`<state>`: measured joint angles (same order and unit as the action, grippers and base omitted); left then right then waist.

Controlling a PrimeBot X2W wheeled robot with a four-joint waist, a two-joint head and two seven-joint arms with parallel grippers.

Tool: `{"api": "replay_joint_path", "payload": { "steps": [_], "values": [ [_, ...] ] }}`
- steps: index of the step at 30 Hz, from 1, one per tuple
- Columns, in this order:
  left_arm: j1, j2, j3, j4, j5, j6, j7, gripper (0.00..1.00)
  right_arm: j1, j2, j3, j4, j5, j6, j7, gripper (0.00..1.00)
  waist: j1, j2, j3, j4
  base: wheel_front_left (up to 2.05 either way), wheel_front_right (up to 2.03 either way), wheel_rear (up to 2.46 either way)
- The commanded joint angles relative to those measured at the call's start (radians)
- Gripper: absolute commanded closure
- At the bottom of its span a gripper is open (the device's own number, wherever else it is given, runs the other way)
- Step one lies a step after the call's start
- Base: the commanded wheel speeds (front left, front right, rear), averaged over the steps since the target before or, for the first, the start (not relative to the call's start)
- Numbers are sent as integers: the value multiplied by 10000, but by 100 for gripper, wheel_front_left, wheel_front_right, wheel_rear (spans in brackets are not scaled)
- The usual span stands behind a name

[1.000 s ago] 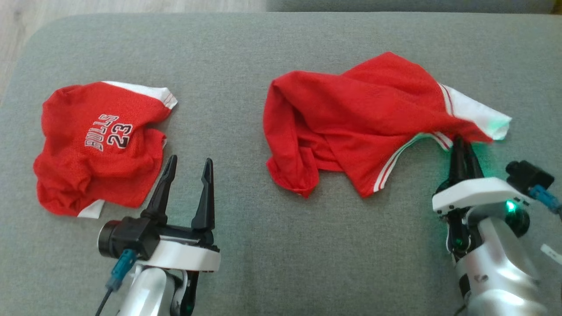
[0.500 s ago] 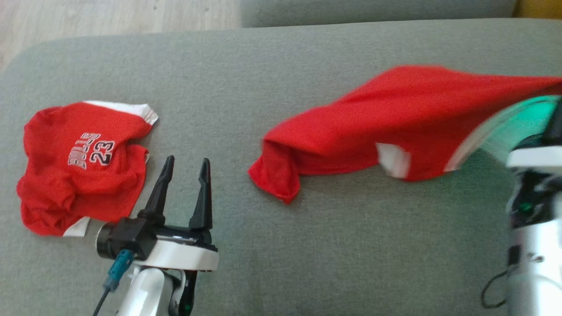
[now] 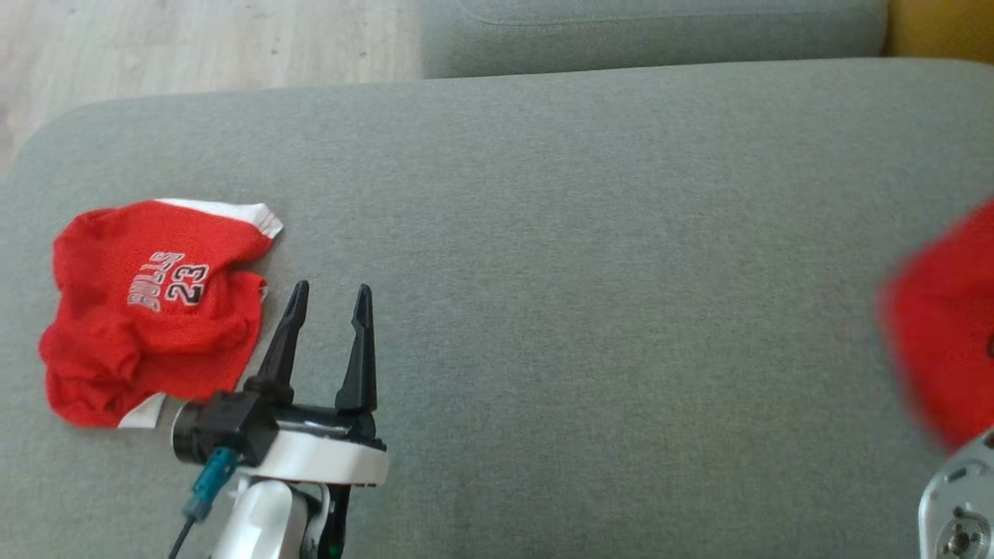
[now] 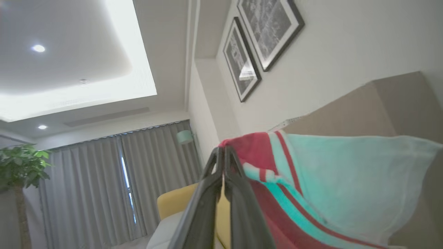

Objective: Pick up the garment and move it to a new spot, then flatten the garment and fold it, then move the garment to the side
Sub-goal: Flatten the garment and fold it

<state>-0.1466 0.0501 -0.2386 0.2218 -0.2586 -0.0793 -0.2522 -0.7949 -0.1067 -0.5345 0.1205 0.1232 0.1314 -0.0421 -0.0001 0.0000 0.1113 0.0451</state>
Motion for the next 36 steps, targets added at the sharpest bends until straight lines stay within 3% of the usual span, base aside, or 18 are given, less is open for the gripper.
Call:
{"api": "replay_joint_path", "payload": {
  "steps": [1, 8, 16, 17, 18, 23, 26, 31, 36],
  "values": [
    [-87, 7, 209, -335, -97, 36, -95, 0, -496, 59, 580, -496, -100, -7, 177, 100, 1, 0, -38, 150, 0, 0, 0],
    [-93, 3, 10, -366, -285, 128, -95, 0, -128, 501, 2584, -329, -106, -7, 596, 100, 1, 0, 53, 759, 0, 0, 0],
    [-299, 2, -256, -154, -410, 106, -95, 0, 1146, 561, 5711, 3111, 1105, -7, 30, 100, 1, 0, 299, 1410, 0, 0, 0],
    [-338, 2, -321, -105, -429, 96, -95, 0, 1203, 561, 6225, 3734, 1254, -7, -133, 75, 1, 0, 317, 1500, 0, 0, 0],
    [-373, 2, -399, -59, -452, 89, -95, 0, 1248, 562, 6706, 4304, 1630, -7, -308, 0, 1, 0, 320, 1599, 0, 0, 0],
    [-482, 2, -634, 58, -584, 172, -95, 0, 1167, 563, 9898, 5568, 3849, -7, -932, 0, 1, 0, 332, 1946, 0, 0, 0],
    [-473, 2, -571, 43, -588, 230, -95, 0, 1010, 563, 11000, 5719, 4423, -7, -1335, 0, 1, 0, 358, 1904, 0, 0, 0],
    [-367, 2, -316, -90, -565, 314, -95, 0, 758, 564, 10971, 6201, 4619, -7, -1979, 0, 1, 0, 356, 1441, 0, 0, 0],
    [-326, 1, -182, -301, -506, 298, -95, 0, 1002, 564, 9503, 6219, 3602, -7, -2186, 0, 1, 0, 336, 845, 0, 0, 0]
  ]
}}
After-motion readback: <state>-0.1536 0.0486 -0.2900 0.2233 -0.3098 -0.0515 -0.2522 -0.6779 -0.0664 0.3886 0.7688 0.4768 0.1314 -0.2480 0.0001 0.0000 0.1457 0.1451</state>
